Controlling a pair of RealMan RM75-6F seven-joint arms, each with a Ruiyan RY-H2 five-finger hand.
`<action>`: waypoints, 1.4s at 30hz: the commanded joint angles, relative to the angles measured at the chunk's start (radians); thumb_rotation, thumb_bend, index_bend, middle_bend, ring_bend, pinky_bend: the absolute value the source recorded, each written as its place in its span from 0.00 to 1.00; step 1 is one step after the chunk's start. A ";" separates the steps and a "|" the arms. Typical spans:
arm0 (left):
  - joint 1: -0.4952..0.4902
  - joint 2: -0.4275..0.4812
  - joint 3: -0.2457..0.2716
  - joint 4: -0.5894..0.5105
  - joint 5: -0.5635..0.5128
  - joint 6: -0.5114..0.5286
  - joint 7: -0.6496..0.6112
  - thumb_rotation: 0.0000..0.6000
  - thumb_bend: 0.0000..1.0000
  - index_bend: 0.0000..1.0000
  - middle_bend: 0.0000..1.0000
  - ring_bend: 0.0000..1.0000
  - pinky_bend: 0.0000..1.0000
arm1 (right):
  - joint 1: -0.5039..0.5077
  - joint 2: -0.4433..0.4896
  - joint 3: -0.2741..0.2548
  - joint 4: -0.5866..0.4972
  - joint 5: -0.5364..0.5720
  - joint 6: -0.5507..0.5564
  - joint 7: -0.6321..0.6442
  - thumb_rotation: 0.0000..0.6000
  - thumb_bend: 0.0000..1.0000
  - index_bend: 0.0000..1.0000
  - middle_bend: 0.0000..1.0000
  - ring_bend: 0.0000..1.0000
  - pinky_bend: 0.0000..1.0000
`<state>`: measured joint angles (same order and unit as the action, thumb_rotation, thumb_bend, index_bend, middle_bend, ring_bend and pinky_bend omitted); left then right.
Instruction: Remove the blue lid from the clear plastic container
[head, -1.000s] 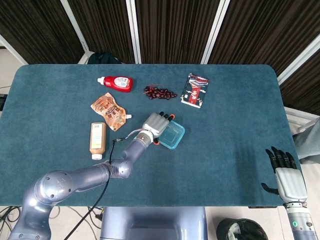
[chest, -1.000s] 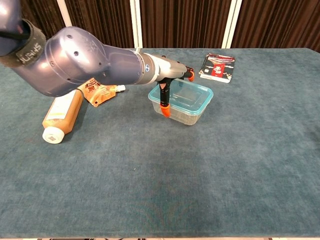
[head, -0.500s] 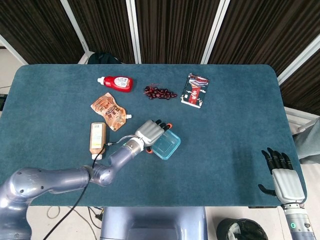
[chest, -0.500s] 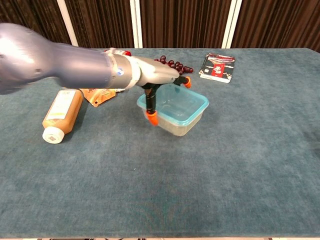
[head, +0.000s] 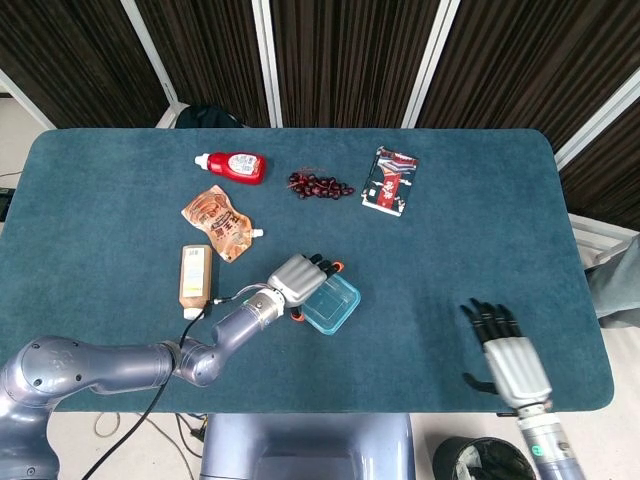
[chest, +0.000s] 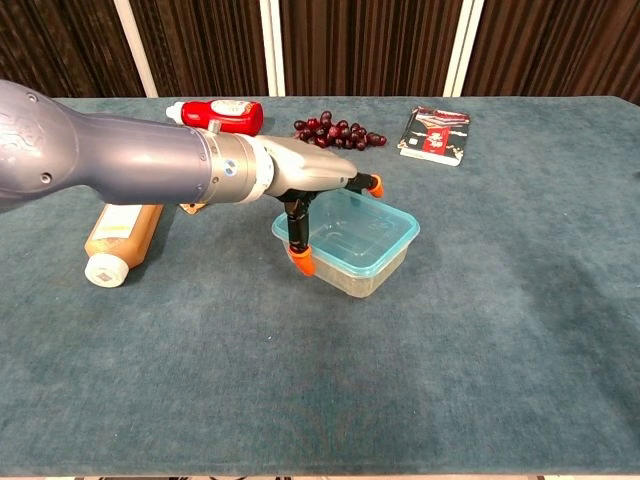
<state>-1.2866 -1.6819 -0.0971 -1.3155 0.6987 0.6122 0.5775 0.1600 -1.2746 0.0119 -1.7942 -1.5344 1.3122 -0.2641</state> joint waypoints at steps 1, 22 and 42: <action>-0.009 -0.009 0.003 -0.001 -0.016 0.011 0.008 1.00 0.02 0.00 0.27 0.29 0.37 | 0.040 -0.092 0.002 -0.040 0.002 -0.056 -0.075 1.00 0.25 0.00 0.00 0.00 0.00; -0.073 -0.019 0.021 -0.034 -0.138 0.058 0.072 1.00 0.02 0.00 0.27 0.29 0.38 | 0.154 -0.529 0.169 0.022 0.235 -0.092 -0.349 1.00 0.26 0.00 0.00 0.00 0.00; -0.108 -0.031 0.031 -0.053 -0.206 0.082 0.092 1.00 0.02 0.00 0.27 0.29 0.39 | 0.196 -0.607 0.171 0.081 0.328 -0.078 -0.389 1.00 0.39 0.00 0.00 0.00 0.00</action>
<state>-1.3942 -1.7130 -0.0665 -1.3682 0.4932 0.6945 0.6697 0.3551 -1.8804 0.1834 -1.7140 -1.2071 1.2328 -0.6537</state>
